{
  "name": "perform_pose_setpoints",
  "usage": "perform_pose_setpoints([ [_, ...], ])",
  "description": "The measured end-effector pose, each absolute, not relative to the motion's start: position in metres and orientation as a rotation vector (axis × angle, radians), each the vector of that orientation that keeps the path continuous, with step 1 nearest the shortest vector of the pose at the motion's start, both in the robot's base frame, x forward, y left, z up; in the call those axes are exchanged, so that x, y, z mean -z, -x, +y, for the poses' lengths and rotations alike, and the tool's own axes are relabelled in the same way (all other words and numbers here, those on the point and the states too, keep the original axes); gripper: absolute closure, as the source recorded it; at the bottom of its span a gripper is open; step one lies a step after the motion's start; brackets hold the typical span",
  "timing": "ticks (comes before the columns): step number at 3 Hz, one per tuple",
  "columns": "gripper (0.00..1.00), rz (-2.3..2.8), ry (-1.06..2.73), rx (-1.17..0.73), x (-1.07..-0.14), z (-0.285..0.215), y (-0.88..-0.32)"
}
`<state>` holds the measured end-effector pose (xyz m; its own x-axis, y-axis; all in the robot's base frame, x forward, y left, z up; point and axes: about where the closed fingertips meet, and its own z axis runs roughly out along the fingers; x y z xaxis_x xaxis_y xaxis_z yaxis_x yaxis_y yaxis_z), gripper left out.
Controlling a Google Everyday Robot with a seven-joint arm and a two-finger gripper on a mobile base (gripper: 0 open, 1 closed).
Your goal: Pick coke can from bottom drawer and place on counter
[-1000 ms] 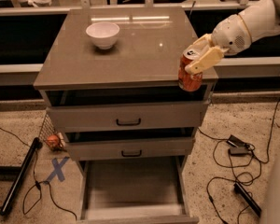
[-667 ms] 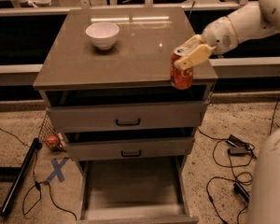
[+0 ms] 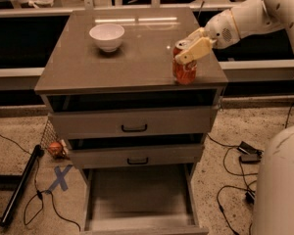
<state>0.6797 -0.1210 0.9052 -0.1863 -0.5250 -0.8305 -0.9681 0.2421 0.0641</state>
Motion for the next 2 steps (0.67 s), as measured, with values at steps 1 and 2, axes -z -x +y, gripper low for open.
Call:
perform_pose_setpoints([
  [1,1.00,1.793,1.354,-0.732,-0.9341,-0.1265,-0.6857],
  [2,1.00,1.812,1.316,-0.689,-0.9424,-0.1361,-0.6922],
])
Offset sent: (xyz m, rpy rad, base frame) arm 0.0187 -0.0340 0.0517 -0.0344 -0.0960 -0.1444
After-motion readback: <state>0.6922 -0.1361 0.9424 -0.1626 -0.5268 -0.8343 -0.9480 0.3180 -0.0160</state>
